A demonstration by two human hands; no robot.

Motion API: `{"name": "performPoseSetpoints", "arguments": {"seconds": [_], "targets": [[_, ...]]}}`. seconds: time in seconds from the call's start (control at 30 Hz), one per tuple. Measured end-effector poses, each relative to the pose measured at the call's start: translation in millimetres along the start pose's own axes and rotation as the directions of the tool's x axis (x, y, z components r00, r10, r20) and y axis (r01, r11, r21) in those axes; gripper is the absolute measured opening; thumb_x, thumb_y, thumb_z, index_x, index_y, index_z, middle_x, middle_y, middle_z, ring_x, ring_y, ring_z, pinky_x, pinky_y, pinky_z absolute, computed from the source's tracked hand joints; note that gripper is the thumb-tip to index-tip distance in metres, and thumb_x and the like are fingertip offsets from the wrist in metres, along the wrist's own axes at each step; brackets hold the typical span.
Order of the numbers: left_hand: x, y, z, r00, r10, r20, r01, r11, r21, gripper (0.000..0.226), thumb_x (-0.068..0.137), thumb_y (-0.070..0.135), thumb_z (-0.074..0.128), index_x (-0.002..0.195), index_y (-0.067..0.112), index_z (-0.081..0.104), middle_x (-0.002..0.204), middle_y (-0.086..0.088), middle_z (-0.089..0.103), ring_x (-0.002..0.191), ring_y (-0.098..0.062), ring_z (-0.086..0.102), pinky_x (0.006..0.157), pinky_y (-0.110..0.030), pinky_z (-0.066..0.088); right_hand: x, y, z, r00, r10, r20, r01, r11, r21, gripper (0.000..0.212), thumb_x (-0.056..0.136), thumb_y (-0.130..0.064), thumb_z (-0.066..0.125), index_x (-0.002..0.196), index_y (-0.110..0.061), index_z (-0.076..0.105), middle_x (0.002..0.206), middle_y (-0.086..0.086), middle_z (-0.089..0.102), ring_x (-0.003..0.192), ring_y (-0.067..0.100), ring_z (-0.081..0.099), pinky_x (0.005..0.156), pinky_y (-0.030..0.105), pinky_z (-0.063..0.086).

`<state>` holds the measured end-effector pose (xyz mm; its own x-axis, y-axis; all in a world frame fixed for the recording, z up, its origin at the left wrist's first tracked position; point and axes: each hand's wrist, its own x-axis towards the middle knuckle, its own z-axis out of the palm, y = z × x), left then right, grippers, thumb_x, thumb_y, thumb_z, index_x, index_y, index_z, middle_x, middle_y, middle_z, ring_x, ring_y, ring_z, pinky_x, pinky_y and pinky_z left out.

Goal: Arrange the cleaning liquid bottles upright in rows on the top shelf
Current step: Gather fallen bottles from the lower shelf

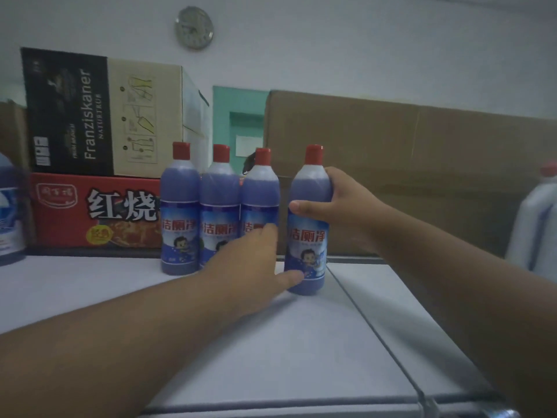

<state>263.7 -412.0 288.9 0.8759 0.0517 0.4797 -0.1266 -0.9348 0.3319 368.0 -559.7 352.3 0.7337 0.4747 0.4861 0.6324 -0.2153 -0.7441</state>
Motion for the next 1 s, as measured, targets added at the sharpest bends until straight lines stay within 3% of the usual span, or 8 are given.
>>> {"name": "performPoseSetpoints", "arguments": {"seconds": [0.1,0.23,0.4,0.57,1.0], "targets": [[-7,-7,6,0.999,-0.013,0.048,0.003,0.979,0.205,0.033,0.088,0.057,0.06,0.098,0.029,0.043,0.098,0.01,0.055,0.088,-0.014,0.055,0.077,-0.034,0.05,8,10,0,1.0,0.012,0.014,-0.012,1.0,0.009,0.05,0.077,-0.021,0.084,0.116,-0.022,0.053,0.103,-0.001,0.068,0.077,0.005,0.071,0.06,0.018,0.056],[-5,-11,13,0.993,-0.039,0.115,0.01,0.97,0.243,0.028,0.091,0.055,0.054,0.1,0.029,0.045,0.102,0.009,0.051,0.095,-0.015,0.047,0.08,-0.033,0.042,13,18,2,0.999,0.017,0.031,-0.017,1.0,-0.014,0.057,0.078,-0.028,0.083,0.123,-0.024,0.048,0.109,-0.002,0.065,0.091,0.01,0.069,0.072,0.027,0.061],[-3,-13,17,0.988,-0.048,0.144,0.007,0.962,0.272,0.025,0.093,0.053,0.05,0.099,0.03,0.044,0.1,0.009,0.048,0.093,-0.015,0.044,0.079,-0.033,0.04,0,38,5,0.991,0.084,0.1,-0.075,0.993,-0.09,0.073,0.068,-0.021,0.092,0.124,-0.027,0.046,0.113,-0.006,0.065,0.099,0.014,0.068,0.085,0.039,0.061],[-3,-12,17,0.989,-0.052,0.135,0.013,0.961,0.275,0.023,0.093,0.051,0.049,0.099,0.03,0.045,0.099,0.01,0.049,0.094,-0.014,0.045,0.077,-0.033,0.039,-3,38,10,0.999,0.048,0.014,-0.046,0.988,-0.145,0.061,0.074,-0.024,0.088,0.12,-0.025,0.048,0.109,-0.009,0.064,0.097,0.01,0.066,0.084,0.032,0.06],[-3,-14,20,0.989,-0.07,0.127,0.034,0.965,0.261,0.023,0.092,0.05,0.051,0.099,0.029,0.048,0.095,0.013,0.049,0.091,-0.013,0.047,0.081,-0.035,0.047,5,45,23,0.999,0.031,-0.032,-0.037,0.98,-0.196,0.063,0.078,-0.027,0.084,0.128,-0.022,0.045,0.121,-0.003,0.063,0.104,0.016,0.065,0.088,0.034,0.058]]}}
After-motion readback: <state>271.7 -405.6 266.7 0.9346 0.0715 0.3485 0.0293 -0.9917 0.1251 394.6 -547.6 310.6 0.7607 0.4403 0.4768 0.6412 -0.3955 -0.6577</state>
